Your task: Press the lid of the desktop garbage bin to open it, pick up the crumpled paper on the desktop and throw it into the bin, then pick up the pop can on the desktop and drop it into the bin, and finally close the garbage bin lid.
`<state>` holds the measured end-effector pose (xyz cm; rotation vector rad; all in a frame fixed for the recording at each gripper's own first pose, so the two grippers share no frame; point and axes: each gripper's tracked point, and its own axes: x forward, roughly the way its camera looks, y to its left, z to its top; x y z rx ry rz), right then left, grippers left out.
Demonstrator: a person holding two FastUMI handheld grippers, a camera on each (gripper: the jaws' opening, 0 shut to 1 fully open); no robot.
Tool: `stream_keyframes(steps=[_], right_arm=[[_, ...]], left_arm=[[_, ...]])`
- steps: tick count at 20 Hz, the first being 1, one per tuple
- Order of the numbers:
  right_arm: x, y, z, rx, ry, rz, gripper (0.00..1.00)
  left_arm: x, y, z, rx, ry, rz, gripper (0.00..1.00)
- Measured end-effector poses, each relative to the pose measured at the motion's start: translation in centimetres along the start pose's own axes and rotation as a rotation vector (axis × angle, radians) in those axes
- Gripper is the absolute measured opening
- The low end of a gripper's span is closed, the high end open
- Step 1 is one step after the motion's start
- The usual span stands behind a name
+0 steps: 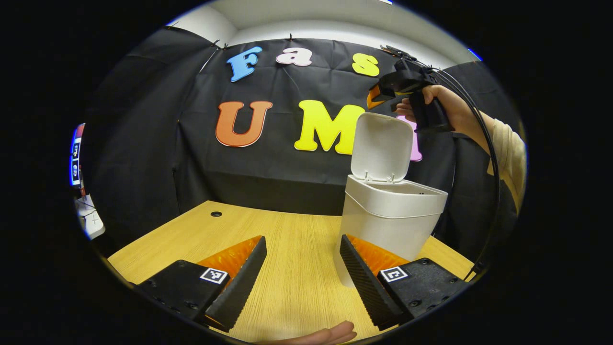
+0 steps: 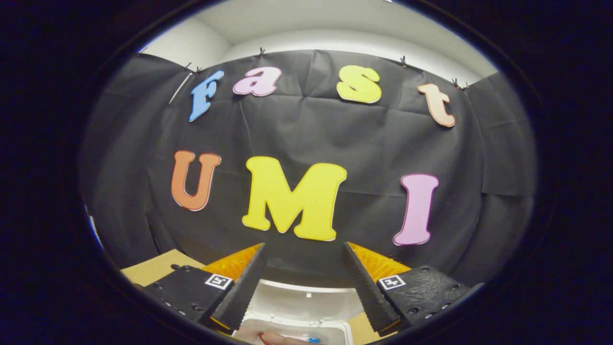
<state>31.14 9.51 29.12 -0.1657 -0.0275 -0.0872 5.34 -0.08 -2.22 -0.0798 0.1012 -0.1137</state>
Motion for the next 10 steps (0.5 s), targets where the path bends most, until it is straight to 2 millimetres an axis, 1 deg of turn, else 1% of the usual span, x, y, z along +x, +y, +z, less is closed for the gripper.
stream_keyframes(steps=[1,3,5,9,10], right_arm=[[0.5,-0.3,-0.8,-0.005,0.028,-0.012,0.94],[0.7,0.0,-1.2,0.062,0.044,0.012,0.96],[0.6,-0.1,-1.8,0.106,0.080,0.029,0.94],[-0.7,0.1,-2.2,0.108,0.108,0.058,0.95],[-1.2,0.2,-2.4,0.102,0.119,0.064,0.95]], left_arm=[[0.1,0.1,-0.1,0.000,0.002,0.001,1.00],[0.3,0.2,0.0,0.001,0.002,0.001,1.00],[0.3,0.2,-0.1,-0.001,0.005,0.000,1.00],[0.4,0.4,-0.1,0.000,0.004,0.005,1.00],[0.3,0.4,-0.2,-0.001,0.007,0.008,0.95]])
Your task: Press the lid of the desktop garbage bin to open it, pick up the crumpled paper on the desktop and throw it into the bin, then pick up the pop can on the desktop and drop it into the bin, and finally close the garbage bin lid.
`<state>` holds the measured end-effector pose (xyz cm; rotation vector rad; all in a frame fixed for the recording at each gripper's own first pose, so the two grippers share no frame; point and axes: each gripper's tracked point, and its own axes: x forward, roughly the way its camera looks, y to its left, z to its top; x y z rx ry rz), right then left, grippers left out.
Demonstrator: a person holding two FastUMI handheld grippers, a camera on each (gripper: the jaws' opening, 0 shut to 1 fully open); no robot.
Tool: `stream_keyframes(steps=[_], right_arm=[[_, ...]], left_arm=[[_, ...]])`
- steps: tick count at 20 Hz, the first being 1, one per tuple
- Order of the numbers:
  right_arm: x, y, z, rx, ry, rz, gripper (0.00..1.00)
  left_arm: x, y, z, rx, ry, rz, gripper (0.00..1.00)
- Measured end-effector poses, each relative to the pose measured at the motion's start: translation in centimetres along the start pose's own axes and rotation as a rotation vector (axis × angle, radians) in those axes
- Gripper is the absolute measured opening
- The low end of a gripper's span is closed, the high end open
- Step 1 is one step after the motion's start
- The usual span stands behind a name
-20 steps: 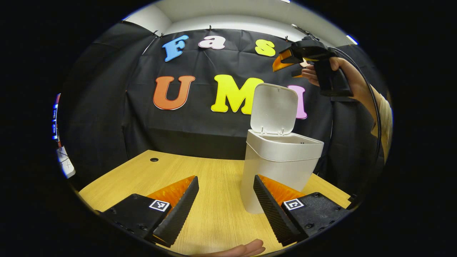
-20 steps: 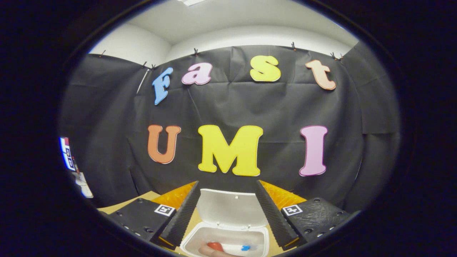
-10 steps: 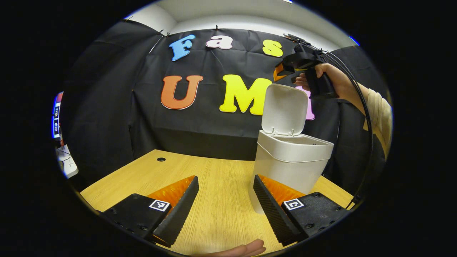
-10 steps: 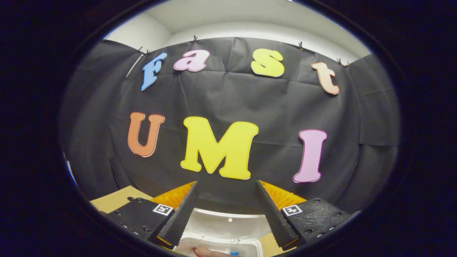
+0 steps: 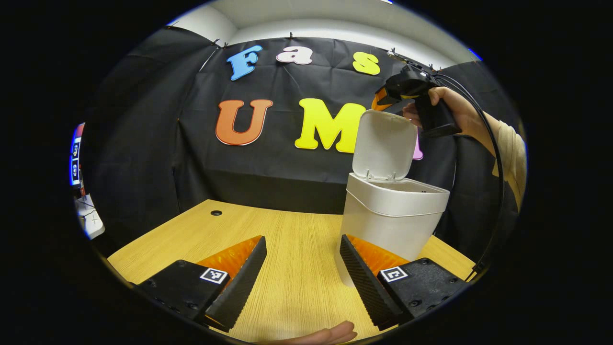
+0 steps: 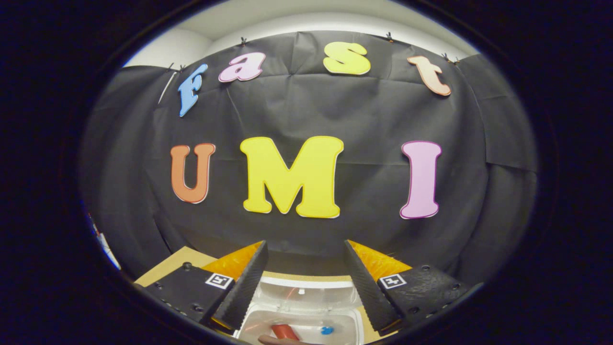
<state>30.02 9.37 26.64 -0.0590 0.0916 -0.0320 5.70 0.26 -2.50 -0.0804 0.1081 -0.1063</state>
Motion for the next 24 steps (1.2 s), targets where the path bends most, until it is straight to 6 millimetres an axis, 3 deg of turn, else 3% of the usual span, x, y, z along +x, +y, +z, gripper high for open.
stream_keyframes(steps=[1,5,11,15,24], right_arm=[[-0.5,0.1,-0.4,-0.005,0.013,0.002,0.95],[-2.6,1.1,-2.7,-0.031,0.078,0.032,0.94],[-5.2,2.5,-8.5,-0.119,0.177,0.064,0.98],[-6.7,1.9,-12.8,-0.155,0.245,0.044,0.95],[-8.4,0.2,-18.3,-0.097,0.292,0.066,0.96]], left_arm=[[0.0,0.0,-0.1,0.001,0.003,-0.002,1.00],[0.2,0.5,-0.1,0.021,-0.003,0.020,1.00],[0.4,0.0,-0.5,0.042,-0.001,0.028,0.99],[0.3,-0.7,-0.3,0.062,-0.010,0.013,0.99],[0.8,0.7,-0.9,0.037,0.011,0.043,0.99]])
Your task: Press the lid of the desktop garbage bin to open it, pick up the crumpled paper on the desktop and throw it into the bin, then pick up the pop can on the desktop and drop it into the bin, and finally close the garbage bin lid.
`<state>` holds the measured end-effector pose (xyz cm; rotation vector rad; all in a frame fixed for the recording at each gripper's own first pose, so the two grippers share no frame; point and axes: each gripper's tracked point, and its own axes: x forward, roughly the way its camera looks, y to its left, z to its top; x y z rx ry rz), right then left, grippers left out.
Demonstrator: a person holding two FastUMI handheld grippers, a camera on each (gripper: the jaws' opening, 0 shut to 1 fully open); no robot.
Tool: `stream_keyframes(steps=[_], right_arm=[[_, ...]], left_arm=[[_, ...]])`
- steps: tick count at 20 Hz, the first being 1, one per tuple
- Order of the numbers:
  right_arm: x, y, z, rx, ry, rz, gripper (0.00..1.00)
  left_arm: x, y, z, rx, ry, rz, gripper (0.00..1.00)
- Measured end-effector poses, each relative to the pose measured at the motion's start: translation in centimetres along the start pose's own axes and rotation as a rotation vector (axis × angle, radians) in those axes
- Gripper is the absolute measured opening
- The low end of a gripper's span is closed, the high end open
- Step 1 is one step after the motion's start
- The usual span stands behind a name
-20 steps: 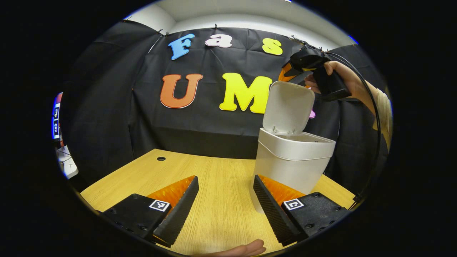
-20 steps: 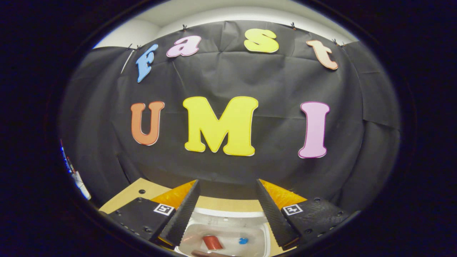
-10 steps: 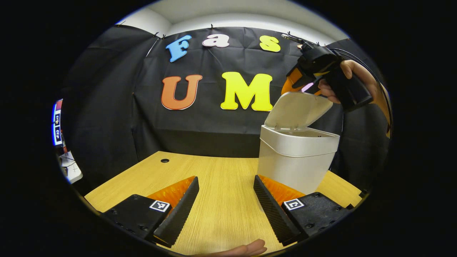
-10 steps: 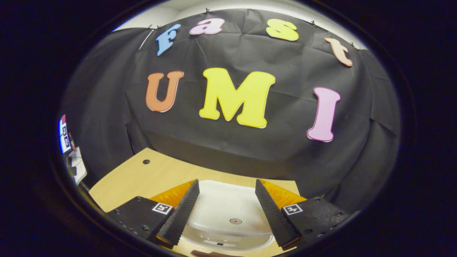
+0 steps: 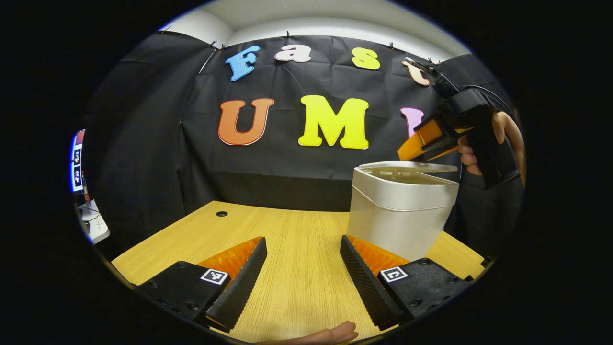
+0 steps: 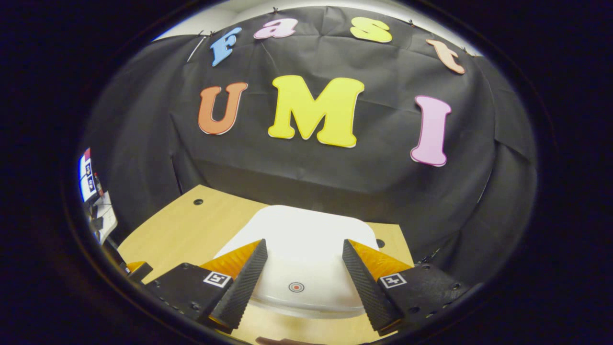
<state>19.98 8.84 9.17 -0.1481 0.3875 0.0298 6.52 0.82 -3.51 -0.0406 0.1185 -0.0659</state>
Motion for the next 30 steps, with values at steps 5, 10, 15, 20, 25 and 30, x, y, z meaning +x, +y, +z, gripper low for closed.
stream_keyframes(steps=[5,10,15,20,25,30], right_arm=[[-0.1,-0.3,-1.7,0.063,0.039,0.002,0.99],[-1.2,-0.4,-2.4,0.101,0.083,-0.033,0.98],[-1.7,-0.2,-3.1,0.109,0.072,-0.032,0.98],[-2.0,-0.5,-3.5,0.155,0.028,-0.011,0.99],[-2.0,-0.6,-2.8,0.091,-0.068,-0.007,0.99],[-2.7,-1.9,-2.3,0.156,-0.152,0.024,0.98]], left_arm=[[-0.3,0.1,0.4,0.010,-0.013,0.002,0.99],[-0.4,0.2,0.4,0.001,-0.015,-0.003,0.99],[-0.2,0.8,0.2,-0.004,-0.007,0.016,0.99],[0.0,1.1,0.4,-0.007,-0.013,0.021,0.99],[0.0,1.8,0.3,-0.021,-0.009,0.040,0.99],[-0.2,2.1,0.9,-0.019,-0.029,0.054,0.99]])
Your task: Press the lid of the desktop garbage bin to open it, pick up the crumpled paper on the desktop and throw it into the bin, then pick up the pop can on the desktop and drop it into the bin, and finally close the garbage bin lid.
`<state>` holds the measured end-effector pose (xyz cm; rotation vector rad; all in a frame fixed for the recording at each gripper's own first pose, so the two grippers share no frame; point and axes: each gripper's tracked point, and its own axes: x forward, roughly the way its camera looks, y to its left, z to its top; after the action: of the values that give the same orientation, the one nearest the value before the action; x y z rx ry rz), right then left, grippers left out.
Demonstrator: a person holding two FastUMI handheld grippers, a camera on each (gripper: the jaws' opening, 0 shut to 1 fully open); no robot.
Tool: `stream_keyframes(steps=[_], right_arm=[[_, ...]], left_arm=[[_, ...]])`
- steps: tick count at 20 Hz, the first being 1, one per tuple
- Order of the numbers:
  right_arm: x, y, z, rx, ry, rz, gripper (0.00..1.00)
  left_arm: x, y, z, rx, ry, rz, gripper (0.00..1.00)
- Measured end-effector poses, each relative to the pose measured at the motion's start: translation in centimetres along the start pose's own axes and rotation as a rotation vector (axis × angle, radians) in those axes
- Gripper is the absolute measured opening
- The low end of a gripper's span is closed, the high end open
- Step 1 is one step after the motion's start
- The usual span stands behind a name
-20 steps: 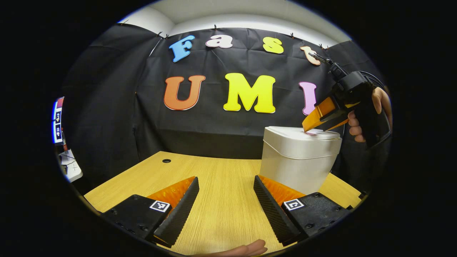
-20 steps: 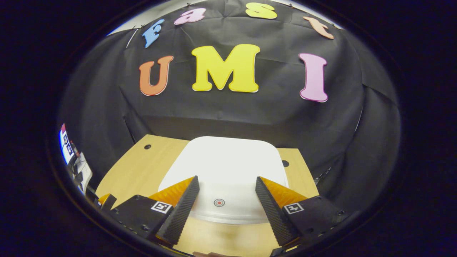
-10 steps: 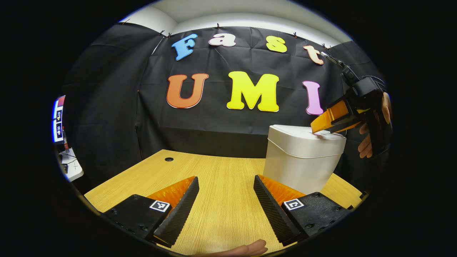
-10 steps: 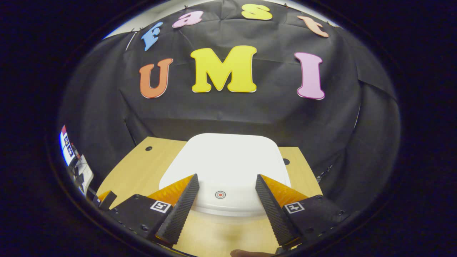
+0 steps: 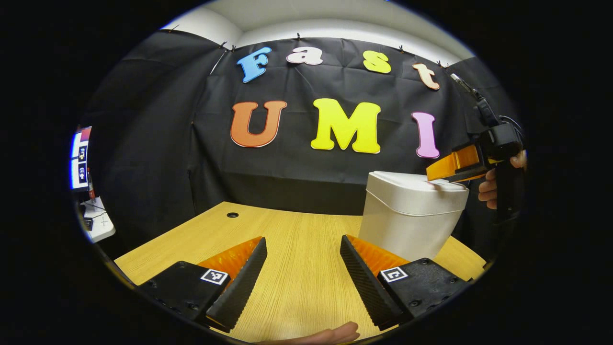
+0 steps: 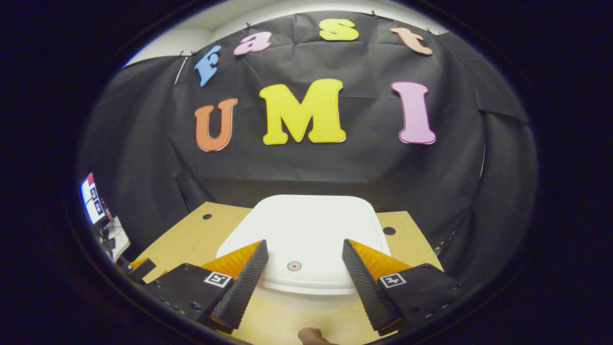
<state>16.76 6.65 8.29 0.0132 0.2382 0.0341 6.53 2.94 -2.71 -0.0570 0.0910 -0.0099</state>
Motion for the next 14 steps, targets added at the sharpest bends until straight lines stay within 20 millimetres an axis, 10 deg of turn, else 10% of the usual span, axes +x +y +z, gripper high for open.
stream_keyframes(steps=[14], right_arm=[[-9.9,-5.1,-7.1,0.093,-0.192,-0.054,0.96]], left_arm=[[-1.0,-1.2,0.7,0.028,-0.031,-0.021,0.99]])
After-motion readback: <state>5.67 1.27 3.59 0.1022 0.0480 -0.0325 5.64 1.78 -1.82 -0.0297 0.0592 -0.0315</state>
